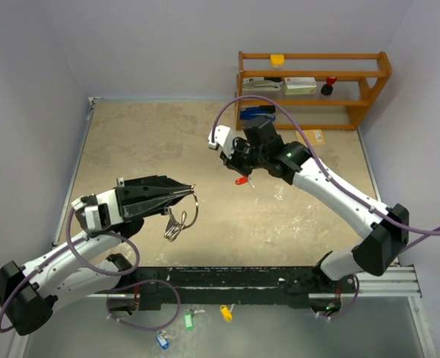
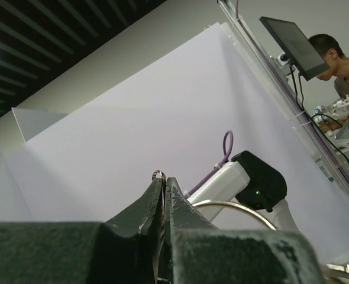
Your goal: Remove the keys from the keyring
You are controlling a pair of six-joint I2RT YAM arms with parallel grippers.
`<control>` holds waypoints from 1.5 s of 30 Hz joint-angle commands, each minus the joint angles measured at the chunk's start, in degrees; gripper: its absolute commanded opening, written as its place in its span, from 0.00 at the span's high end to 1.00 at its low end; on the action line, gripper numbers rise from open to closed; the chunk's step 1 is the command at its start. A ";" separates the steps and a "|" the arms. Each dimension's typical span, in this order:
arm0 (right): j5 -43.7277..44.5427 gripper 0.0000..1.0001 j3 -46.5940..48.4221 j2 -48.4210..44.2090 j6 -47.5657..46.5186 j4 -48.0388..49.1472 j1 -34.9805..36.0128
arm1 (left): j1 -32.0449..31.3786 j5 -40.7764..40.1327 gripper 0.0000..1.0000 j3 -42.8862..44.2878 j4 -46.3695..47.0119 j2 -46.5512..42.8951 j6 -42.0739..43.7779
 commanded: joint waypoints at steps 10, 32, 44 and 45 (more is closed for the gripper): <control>18.81 1.00 -2.06 -2.81 13.74 16.34 -11.79 | -0.09 -14.89 1.00 -3.67 -22.05 0.64 20.12; 10.47 1.00 -3.66 14.74 24.05 29.12 -11.42 | 5.72 -55.13 1.00 -13.34 -20.35 27.86 16.74; 7.33 1.00 2.35 26.90 23.70 29.12 -10.77 | 7.35 -54.53 1.00 -15.83 -19.29 27.13 14.56; 7.02 1.00 3.20 28.06 23.54 28.86 -10.29 | 7.35 -54.70 1.00 -16.04 -19.72 26.99 14.53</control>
